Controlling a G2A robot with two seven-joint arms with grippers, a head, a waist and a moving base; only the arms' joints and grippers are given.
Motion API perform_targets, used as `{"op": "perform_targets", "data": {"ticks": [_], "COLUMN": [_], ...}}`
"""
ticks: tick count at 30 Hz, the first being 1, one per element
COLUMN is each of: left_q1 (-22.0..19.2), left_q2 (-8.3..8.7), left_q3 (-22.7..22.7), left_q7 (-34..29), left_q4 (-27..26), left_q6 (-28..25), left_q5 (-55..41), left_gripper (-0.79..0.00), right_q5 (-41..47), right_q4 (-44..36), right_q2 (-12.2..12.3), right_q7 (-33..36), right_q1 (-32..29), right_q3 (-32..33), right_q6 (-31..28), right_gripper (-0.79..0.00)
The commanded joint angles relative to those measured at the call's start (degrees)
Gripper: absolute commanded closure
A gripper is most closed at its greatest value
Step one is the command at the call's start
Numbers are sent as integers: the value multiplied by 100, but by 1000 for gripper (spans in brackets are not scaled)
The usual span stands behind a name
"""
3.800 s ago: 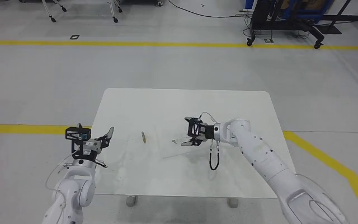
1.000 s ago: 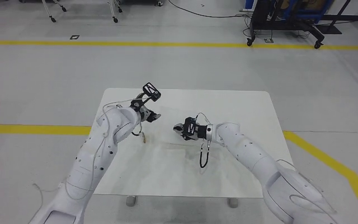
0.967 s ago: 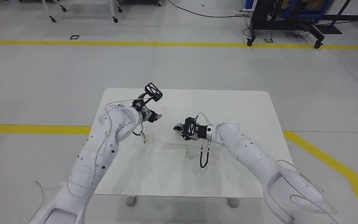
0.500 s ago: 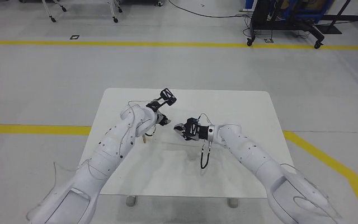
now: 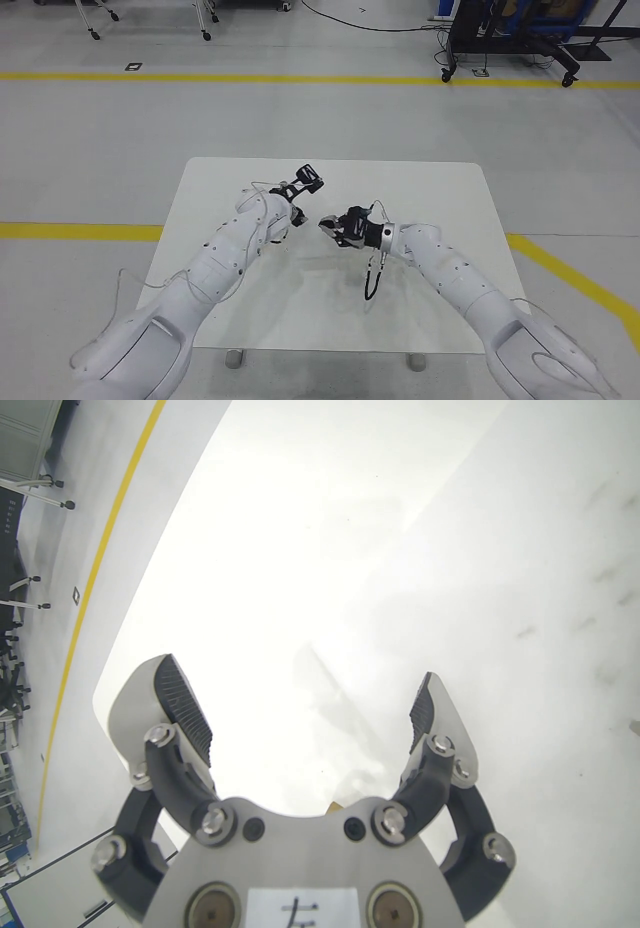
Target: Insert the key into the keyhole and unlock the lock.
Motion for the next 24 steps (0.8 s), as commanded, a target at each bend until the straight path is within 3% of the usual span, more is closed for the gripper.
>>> {"op": "perform_targets", "data": {"ticks": [1,10,15,20,23,24], "left_q1": [-33,-163,-317,229,1125,1614], "left_q2": [-46,-175,4,542,902,1024], "left_q3": [34,-122,-707,-2003,-3091,-3575], "left_q7": [58,415,626,636,443,363], "left_q4": [112,471,296,-912,-2200,-2768], "left_q6": [16,131,247,-92,-501,-675], "left_q5": [13,-259,-319,-249,-293,-458], "left_gripper": [-785,-785,-785,-785,-785,-785], "right_q5": [65,338,301,301,605,900], "right_q4": [14,93,91,91,-33,-94], "right_q2": [16,90,124,124,108,94], "right_q7": [-74,-287,-189,-189,-236,-300], "right_q1": [-20,-92,-103,-103,-225,-283], "right_q3": [52,287,328,328,379,431], "right_q6": [5,-23,-24,-24,-153,-382], "right_gripper": [0,0,0,0,0,0]}}
